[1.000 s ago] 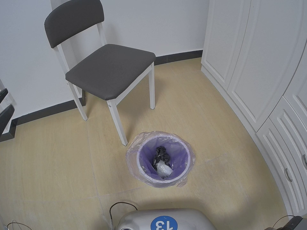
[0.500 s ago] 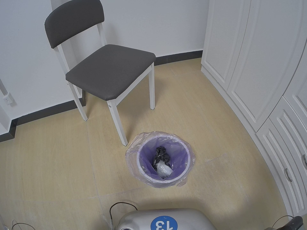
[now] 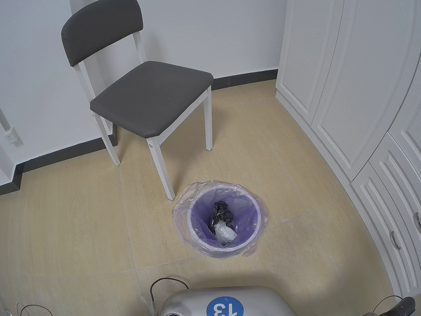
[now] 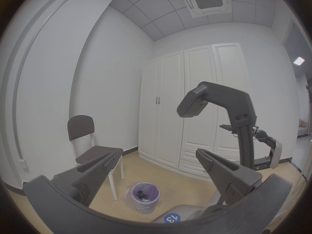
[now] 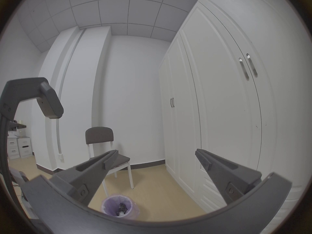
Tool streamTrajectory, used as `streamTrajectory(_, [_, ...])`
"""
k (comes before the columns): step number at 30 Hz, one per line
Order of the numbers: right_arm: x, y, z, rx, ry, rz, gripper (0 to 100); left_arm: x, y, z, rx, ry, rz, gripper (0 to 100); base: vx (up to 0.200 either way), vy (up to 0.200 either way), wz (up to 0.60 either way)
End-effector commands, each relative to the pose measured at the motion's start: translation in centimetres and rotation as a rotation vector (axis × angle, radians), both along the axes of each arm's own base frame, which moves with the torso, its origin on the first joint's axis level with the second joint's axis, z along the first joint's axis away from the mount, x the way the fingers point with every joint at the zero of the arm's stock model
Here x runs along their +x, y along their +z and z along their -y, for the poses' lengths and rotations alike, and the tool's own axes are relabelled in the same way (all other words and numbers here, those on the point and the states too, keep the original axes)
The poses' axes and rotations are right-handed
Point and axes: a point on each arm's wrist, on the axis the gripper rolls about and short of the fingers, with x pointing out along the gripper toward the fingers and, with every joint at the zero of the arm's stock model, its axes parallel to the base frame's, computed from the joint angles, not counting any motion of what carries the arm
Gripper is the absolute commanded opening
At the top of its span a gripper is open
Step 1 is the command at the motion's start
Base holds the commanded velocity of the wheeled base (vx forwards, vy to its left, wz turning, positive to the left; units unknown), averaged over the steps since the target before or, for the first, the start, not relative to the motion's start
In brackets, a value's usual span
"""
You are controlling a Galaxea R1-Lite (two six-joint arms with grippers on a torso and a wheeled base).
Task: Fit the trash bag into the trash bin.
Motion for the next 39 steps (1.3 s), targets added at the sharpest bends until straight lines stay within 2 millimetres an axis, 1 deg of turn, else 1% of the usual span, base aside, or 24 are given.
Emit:
streamTrajectory(1, [1.2,-1.2,-0.1,-0.026,0.017,-0.011,100,-0.7,-2.5,-0.7,0.045,-0.02,-0.011,100,0.0,0.0,0.0])
streamTrajectory(3, [2.1,-1.8,-0.1,-0.032,0.026,-0.025,100,-0.2,-3.6,-0.7,0.053,0.028,-0.054,100,0.0,0.0,0.0])
streamTrajectory(6, [3.8,-3.2,-0.1,-0.038,0.02,-0.049,100,1.0,-4.5,-1.1,0.054,0.231,-0.106,100,0.0,0.0,0.0])
streamTrajectory(7, [4.2,-3.5,-0.1,-0.038,0.018,-0.055,100,1.6,-4.8,-1.2,0.045,0.291,-0.122,100,0.0,0.0,0.0])
streamTrajectory(12, [7.1,-6.9,0.0,-0.067,-0.018,-0.095,100,5.0,-7.4,-1.8,-0.007,0.558,-0.254,100,0.0,0.0,0.0])
streamTrajectory(13, [7.3,-7.1,0.0,-0.066,-0.024,-0.095,100,5.3,-7.6,-1.8,-0.016,0.575,-0.262,100,0.0,0.0,0.0])
streamTrajectory(14, [7.8,-7.9,0.0,-0.06,-0.042,-0.097,100,6.3,-8.3,-2.0,-0.051,0.619,-0.274,100,0.0,0.0,0.0])
streamTrajectory(15, [8.0,-8.2,0.0,-0.06,-0.047,-0.103,100,6.7,-8.5,-2.0,-0.064,0.632,-0.273,100,0.0,0.0,0.0])
streamTrajectory(18, [8.9,-9.9,0.1,-0.061,-0.062,-0.144,100,9.5,-11.1,-2.1,-0.089,0.688,-0.286,100,0.0,0.0,0.0])
streamTrajectory(22, [9.6,-11.4,0.1,-0.063,-0.074,-0.186,100,12.6,-16.0,-2.2,-0.071,0.746,-0.304,100,0.0,0.0,0.0])
streamTrajectory(25, [9.8,-11.9,0.1,-0.091,-0.087,-0.204,100,12.9,-16.0,-2.2,-0.121,0.726,-0.257,100,0.0,0.0,0.0])
streamTrajectory(27, [9.8,-12.0,0.1,-0.095,-0.094,-0.211,100,12.9,-16.4,-2.2,-0.119,0.724,-0.305,100,0.0,0.0,0.0])
streamTrajectory(29, [9.8,-12.1,0.1,-0.091,-0.108,-0.23,100,12.9,-16.4,-2.2,-0.115,0.725,-0.306,100,0.0,0.0,0.0])
streamTrajectory(32, [9.9,-12.8,0.2,-0.083,-0.13,-0.301,100,12.9,-16.5,-2.2,-0.101,0.721,-0.314,100,0.0,0.0,0.0])
streamTrajectory(33, [9.9,-12.8,0.2,-0.083,-0.13,-0.301,100,12.9,-16.5,-2.2,-0.101,0.721,-0.314,100,0.0,0.0,0.0])
streamTrajectory(35, [10.0,-13.6,0.2,-0.091,-0.138,-0.373,100,12.8,-16.5,-2.2,-0.1,0.721,-0.315,100,0.0,0.0,0.0])
streamTrajectory(39, [10.0,-13.6,0.2,-0.096,-0.139,-0.376,100,12.8,-16.5,-2.2,-0.087,0.706,-0.335,100,0.0,0.0,0.0])
